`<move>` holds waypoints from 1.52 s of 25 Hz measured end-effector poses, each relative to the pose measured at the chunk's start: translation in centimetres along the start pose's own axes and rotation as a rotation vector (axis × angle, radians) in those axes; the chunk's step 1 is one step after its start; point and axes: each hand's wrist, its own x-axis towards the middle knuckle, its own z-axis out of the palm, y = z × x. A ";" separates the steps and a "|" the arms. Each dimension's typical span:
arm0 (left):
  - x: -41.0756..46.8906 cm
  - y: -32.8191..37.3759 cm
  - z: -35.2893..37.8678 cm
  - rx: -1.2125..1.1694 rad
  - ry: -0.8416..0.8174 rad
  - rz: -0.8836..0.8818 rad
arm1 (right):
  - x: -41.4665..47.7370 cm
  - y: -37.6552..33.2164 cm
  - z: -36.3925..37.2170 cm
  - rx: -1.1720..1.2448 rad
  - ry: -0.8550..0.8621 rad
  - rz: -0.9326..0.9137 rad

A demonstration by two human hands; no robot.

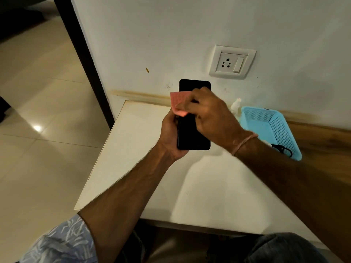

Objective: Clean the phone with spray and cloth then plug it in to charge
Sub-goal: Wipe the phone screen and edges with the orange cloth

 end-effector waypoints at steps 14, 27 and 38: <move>-0.5 0.1 0.6 0.049 0.049 -0.022 | 0.5 0.4 -0.1 -0.018 -0.103 0.283; -0.3 0.2 0.4 0.018 0.016 -0.027 | -2.0 -0.5 0.4 0.113 -0.186 0.077; -0.4 0.4 0.6 0.105 0.024 -0.037 | -2.1 1.6 -1.0 0.100 -0.187 0.271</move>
